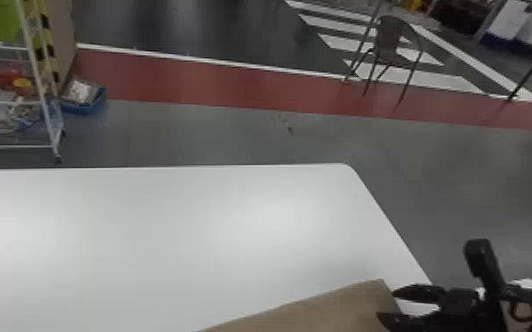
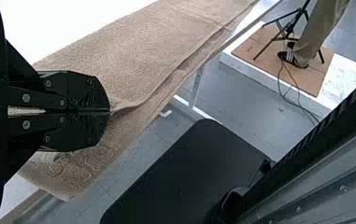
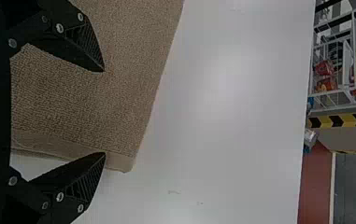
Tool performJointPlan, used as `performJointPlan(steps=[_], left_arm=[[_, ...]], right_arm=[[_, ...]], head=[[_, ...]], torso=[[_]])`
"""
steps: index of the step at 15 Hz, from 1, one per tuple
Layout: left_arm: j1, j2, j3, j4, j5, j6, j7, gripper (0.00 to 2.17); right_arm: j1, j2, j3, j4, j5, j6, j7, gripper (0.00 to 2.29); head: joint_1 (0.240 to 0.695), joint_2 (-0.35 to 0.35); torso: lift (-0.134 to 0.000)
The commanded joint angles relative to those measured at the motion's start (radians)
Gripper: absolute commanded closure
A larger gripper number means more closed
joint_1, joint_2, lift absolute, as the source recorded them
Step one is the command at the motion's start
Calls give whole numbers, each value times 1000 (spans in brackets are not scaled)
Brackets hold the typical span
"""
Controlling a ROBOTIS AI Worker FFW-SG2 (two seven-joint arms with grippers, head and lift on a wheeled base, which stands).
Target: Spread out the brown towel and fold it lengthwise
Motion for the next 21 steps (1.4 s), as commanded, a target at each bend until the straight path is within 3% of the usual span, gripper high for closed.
performJointPlan(steps=[1,14,17,20,21], left_arm=[[-7,1,-10,4,-4,2,-10,1116],[-13,5,-12,24,-7,14,-10,1116],[-13,5,-12,24,-8,14,-10,1116],[-15,5,-13,24,-8,14,-10,1116],[-18,4,-12,24,-8,14,-10,1116]], right_arm=[[-30,-11,-23,32,-24,88,3,286],[-187,-22,34,207,6,63,3,360],[-188,-22,36,211,3,45,3,606],[-191,-23,23,211,-26,48,3,1028],[-197,-22,22,211,-32,51,3,1028]], head=[[695,-350],[695,-350],[695,-350],[695,-350],[695,-350]], torso=[[-122],[-122],[-122],[-122],[-122]])
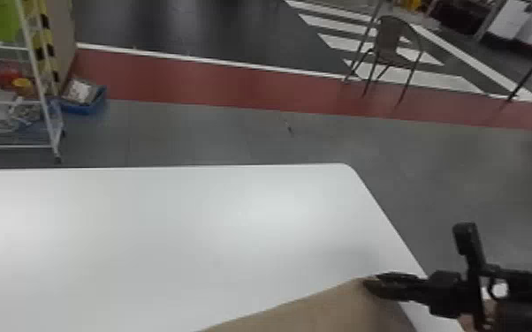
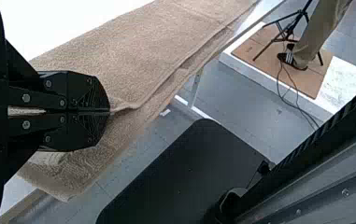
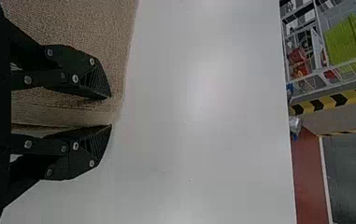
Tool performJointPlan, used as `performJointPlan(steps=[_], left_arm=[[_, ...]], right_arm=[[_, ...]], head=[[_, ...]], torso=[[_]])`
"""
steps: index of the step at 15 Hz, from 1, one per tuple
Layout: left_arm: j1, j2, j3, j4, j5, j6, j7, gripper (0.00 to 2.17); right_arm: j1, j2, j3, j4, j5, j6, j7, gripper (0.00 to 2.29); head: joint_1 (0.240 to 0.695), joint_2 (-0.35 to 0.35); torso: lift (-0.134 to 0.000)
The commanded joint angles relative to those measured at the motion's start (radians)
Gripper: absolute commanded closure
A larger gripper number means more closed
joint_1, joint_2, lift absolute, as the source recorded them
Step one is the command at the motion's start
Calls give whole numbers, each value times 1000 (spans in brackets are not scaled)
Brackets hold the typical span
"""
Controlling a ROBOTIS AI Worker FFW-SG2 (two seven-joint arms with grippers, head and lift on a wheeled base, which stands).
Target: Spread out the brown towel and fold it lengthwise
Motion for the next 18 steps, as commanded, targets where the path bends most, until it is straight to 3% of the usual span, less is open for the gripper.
performJointPlan(steps=[1,4,9,18], left_arm=[[-6,0,2,0,2,0,-10,1116],[-8,-1,8,-2,6,0,-10,1116],[11,-4,8,-21,15,0,-10,1116],[44,-6,6,-78,11,21,-10,1116]], right_arm=[[-11,1,-7,0,-13,11,3,1031],[-25,1,-15,0,-10,35,3,1028],[-108,-16,-3,43,-13,342,3,1028],[-160,-25,24,55,-13,505,3,1028]], head=[[695,-350],[695,-350],[695,-350],[695,-350]], torso=[[-122],[-122],[-122],[-122]])
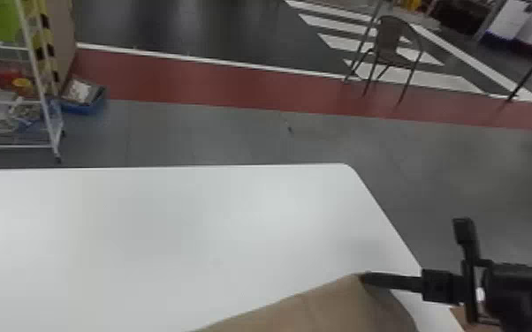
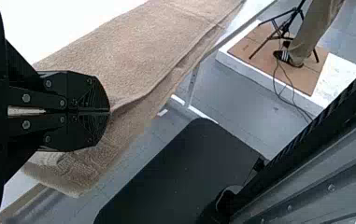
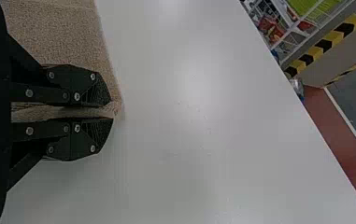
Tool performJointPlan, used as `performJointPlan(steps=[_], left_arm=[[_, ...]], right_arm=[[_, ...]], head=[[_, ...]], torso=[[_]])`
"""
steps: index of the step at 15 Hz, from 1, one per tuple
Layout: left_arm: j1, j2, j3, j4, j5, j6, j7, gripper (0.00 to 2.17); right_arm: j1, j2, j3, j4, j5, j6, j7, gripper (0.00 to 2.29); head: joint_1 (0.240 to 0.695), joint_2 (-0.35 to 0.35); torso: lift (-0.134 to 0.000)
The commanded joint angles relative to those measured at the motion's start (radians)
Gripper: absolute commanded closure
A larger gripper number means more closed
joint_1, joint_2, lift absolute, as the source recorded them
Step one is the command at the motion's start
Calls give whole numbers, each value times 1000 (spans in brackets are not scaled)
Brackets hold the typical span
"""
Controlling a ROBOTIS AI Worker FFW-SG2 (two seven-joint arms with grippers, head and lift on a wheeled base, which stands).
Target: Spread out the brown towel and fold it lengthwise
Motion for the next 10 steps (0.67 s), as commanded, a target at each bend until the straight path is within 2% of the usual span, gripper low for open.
performJointPlan(steps=[1,3,10], left_arm=[[-11,2,7,-10,-4,20,-10,1116],[-37,2,-6,-10,-35,63,-10,1116],[37,-1,1,-114,-28,115,-10,1116]], right_arm=[[-10,-1,-7,-2,-2,26,3,1028],[-10,1,-10,-5,-2,54,3,1028],[14,3,-5,-18,-9,48,3,1028]], head=[[695,-350],[695,-350],[695,-350]], torso=[[-122],[-122],[-122]])
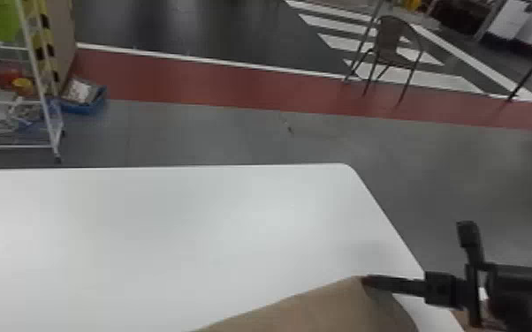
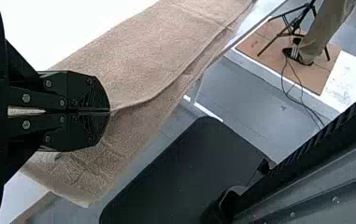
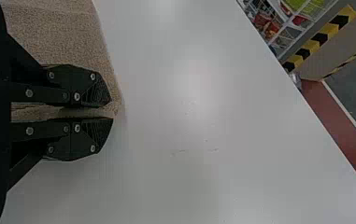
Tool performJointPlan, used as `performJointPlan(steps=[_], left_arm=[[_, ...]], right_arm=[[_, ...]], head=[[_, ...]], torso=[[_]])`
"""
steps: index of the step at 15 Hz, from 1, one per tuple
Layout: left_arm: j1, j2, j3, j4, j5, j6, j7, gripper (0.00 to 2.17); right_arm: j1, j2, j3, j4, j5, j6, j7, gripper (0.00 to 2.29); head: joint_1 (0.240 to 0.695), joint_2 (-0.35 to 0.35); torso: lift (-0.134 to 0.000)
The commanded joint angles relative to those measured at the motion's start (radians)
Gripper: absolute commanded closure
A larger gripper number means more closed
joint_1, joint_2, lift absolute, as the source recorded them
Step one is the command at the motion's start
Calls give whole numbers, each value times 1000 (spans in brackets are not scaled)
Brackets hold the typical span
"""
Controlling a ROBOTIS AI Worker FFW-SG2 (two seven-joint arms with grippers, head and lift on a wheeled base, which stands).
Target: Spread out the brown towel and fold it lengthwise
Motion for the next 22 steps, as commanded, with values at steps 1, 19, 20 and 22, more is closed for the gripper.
performJointPlan(steps=[1,19,20,22], left_arm=[[26,0,12,-29,4,9,-10,1116],[52,14,-44,-48,-97,178,-10,1119],[52,14,-37,-48,-96,178,-10,1119],[57,14,-28,-57,-97,215,-10,1119]], right_arm=[[0,1,9,1,0,-1,3,1028],[-20,0,2,28,-3,2,3,1028],[-20,-2,3,29,-3,-1,3,1028],[-24,-4,5,37,-2,-1,3,1028]], head=[[695,-350],[695,-350],[695,-350],[695,-350]], torso=[[-122],[-122],[-122],[-122]])
